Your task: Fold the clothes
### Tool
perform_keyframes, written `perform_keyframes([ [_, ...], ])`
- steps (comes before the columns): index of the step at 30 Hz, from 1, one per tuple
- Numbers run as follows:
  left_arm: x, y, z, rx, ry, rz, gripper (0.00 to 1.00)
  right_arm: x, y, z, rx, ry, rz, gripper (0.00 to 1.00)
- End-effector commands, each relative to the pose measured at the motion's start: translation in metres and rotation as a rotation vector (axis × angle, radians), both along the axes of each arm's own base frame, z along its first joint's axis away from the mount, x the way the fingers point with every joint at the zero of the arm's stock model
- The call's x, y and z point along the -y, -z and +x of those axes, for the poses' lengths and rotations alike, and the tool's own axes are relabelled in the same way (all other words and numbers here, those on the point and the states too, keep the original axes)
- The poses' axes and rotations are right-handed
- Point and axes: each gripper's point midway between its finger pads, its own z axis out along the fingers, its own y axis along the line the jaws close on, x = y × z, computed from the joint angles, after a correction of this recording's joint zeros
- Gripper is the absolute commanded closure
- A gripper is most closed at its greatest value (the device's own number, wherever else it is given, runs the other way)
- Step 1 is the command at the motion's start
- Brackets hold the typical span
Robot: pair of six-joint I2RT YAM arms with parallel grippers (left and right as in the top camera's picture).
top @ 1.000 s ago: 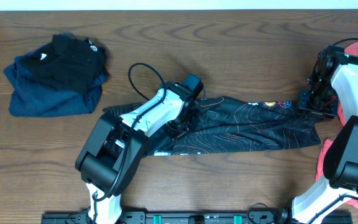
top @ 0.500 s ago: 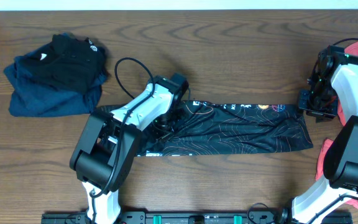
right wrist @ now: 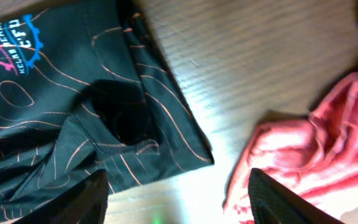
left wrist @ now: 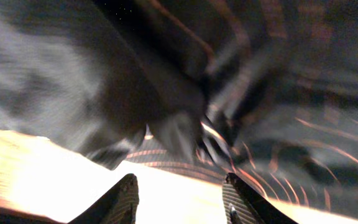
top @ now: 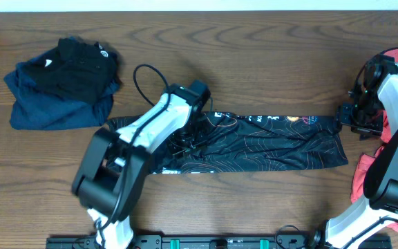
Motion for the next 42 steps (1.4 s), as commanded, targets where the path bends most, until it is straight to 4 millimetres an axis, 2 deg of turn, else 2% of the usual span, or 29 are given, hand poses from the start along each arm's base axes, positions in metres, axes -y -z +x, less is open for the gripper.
perform_keyframes([
  [1, -0.013, -0.028, 0.014, 0.146, 0.090, 0.028, 0.50, -0.010, 0.010, -0.003, 0.003, -0.075, 0.065, 0.27],
  [4, -0.027, -0.044, 0.025, 0.249, 0.119, 0.091, 0.35, -0.010, 0.021, -0.004, 0.011, -0.112, 0.068, 0.25],
  [8, -0.045, -0.052, 0.035, 0.317, 0.166, 0.180, 0.25, -0.022, 0.037, -0.003, 0.051, -0.190, 0.139, 0.24],
  [11, -0.052, -0.052, 0.039, 0.316, 0.149, 0.186, 0.25, -0.033, 0.049, -0.006, 0.072, -0.222, 0.193, 0.23],
  [16, -0.071, -0.052, 0.045, 0.303, 0.097, 0.198, 0.25, -0.033, 0.061, -0.007, 0.091, -0.224, 0.184, 0.22],
  [23, -0.093, -0.052, 0.045, 0.270, 0.061, 0.212, 0.25, -0.029, 0.067, -0.008, 0.094, -0.227, 0.156, 0.22],
  [30, -0.094, -0.052, 0.045, 0.267, 0.057, 0.213, 0.25, -0.020, 0.065, -0.007, 0.082, -0.233, 0.110, 0.21],
  [36, -0.094, -0.052, 0.045, 0.267, 0.057, 0.213, 0.25, -0.016, 0.047, -0.001, 0.069, -0.235, 0.099, 0.20],
  [42, -0.094, -0.052, 0.045, 0.267, 0.057, 0.213, 0.25, -0.010, 0.051, -0.004, 0.055, -0.239, 0.065, 0.17],
])
